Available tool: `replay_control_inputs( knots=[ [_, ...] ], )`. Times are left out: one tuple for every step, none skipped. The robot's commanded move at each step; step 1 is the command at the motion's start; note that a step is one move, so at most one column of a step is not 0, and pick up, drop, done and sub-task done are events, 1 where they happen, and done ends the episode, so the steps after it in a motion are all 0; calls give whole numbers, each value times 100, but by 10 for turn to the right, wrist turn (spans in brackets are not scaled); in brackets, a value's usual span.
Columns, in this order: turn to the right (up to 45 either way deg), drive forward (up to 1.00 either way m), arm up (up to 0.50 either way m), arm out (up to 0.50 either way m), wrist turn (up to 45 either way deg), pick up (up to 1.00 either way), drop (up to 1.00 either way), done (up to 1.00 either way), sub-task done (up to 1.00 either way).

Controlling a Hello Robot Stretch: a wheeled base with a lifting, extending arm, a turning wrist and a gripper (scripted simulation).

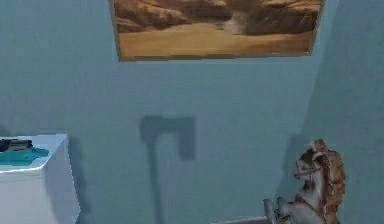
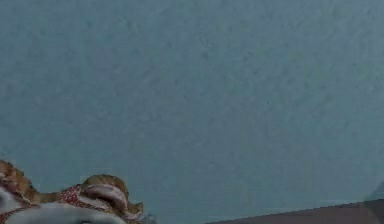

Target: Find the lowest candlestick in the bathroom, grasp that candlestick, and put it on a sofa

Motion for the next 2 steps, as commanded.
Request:
replay_control_inputs(
  knots=[
    [-450,0,0,0,0,0,0,0,0],
    [-120,0,0,0,0,0,0,0,0]
  ],
)
